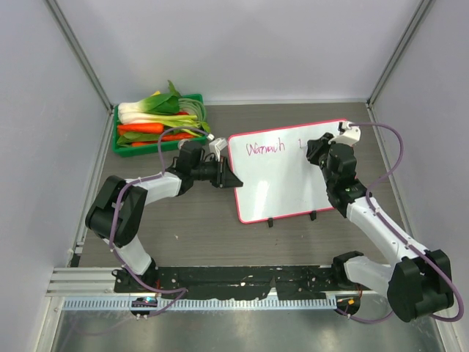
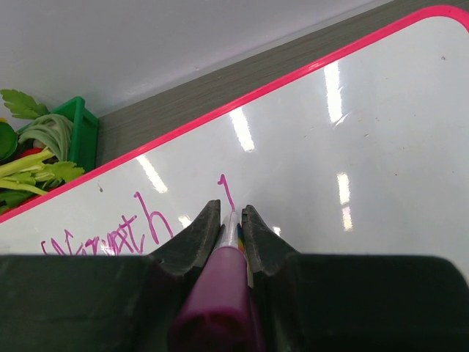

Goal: Write a sentence on the whiteboard

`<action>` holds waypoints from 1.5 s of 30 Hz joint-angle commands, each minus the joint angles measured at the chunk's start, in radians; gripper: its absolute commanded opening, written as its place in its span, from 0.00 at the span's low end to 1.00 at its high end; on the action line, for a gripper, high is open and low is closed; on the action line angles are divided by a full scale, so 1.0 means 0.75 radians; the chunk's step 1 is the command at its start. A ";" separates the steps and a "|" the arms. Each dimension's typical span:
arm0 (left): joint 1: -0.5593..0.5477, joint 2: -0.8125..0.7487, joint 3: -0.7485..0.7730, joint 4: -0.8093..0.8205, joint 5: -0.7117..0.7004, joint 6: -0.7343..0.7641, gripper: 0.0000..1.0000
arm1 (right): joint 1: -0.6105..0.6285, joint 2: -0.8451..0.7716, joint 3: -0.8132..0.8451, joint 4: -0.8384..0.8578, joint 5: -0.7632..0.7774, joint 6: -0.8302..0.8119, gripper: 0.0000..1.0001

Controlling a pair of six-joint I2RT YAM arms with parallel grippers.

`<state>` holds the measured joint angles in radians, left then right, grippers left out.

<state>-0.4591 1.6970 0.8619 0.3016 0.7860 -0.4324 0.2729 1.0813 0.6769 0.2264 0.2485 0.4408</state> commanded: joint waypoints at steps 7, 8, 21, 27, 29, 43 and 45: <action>-0.036 0.046 -0.018 -0.120 -0.111 0.172 0.00 | -0.002 -0.039 0.136 0.070 0.033 0.020 0.01; -0.034 0.044 -0.018 -0.118 -0.111 0.172 0.00 | -0.002 -0.018 0.140 0.074 0.037 0.022 0.01; -0.036 0.047 -0.014 -0.124 -0.111 0.174 0.00 | -0.002 0.147 0.194 0.119 0.078 0.016 0.01; -0.036 0.047 -0.014 -0.126 -0.109 0.174 0.00 | -0.004 0.176 0.165 0.117 0.094 0.018 0.01; -0.036 0.049 -0.014 -0.124 -0.109 0.174 0.00 | -0.004 0.168 0.157 0.115 0.086 0.020 0.01; -0.036 0.047 -0.014 -0.124 -0.111 0.174 0.00 | -0.006 0.053 0.143 0.083 0.098 0.012 0.01; -0.038 0.046 -0.014 -0.122 -0.111 0.174 0.00 | -0.010 0.062 0.134 0.083 0.100 0.014 0.01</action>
<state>-0.4618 1.6981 0.8646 0.2970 0.7860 -0.4290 0.2722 1.1408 0.7742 0.2745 0.2924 0.4541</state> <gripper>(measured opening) 0.226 0.214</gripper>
